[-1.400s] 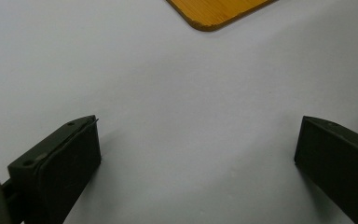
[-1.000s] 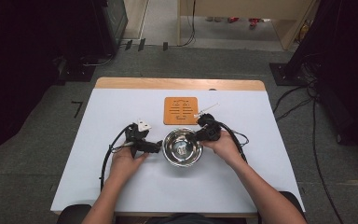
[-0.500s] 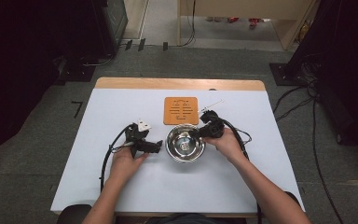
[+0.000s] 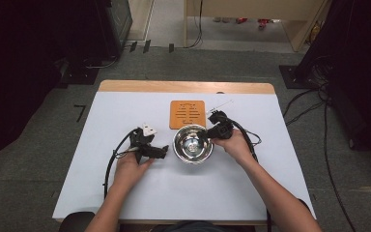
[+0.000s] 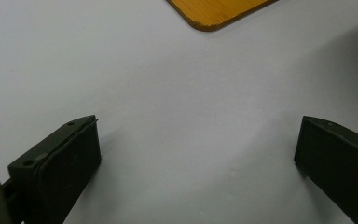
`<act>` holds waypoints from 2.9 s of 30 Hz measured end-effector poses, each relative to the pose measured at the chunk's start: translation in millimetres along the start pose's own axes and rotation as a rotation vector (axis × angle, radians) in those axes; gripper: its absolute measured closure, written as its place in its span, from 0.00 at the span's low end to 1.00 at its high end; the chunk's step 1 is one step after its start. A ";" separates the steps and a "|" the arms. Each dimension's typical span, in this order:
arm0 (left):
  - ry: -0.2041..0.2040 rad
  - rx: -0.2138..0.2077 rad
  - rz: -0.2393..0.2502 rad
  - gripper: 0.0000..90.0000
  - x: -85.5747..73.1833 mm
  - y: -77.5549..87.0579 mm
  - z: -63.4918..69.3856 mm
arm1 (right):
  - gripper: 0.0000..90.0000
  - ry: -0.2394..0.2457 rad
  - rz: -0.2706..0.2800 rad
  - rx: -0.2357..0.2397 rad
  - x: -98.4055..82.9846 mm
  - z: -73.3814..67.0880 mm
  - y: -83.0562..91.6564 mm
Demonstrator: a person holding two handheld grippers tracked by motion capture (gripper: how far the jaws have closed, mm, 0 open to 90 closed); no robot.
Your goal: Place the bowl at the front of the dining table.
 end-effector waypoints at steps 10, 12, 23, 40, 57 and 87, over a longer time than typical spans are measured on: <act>-0.001 0.000 -0.001 0.00 0.0 0.1 0.0 | 0.97 -0.001 -0.010 0.007 4.2 2.0 -2.9; 0.002 -0.001 0.002 0.00 0.1 -0.1 0.2 | 0.97 -0.002 -0.014 -0.002 4.2 3.2 -3.5; 0.002 0.000 0.001 0.00 0.0 0.0 0.1 | 0.97 -0.007 -0.014 -0.017 10.6 7.3 -1.5; 0.003 0.000 0.003 0.00 0.1 -0.1 0.3 | 0.97 -0.024 -0.015 -0.014 20.5 12.6 -1.4; 0.004 0.000 0.003 0.00 0.1 -0.2 0.2 | 0.97 -0.036 -0.021 0.030 34.6 16.7 -2.3; 0.006 -0.001 0.004 0.00 0.1 -0.3 0.2 | 0.97 -0.053 -0.017 0.028 57.1 27.9 -3.3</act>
Point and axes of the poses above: each handheld gripper's, and its own axes: y roughly backward along the jaws, x roughly out of its top, z roughly to its right, the point moved 5 cm from there along -y, roughly forward along the jaws, and after that the axes turned 2 degrees about x, right-handed, at the moved point
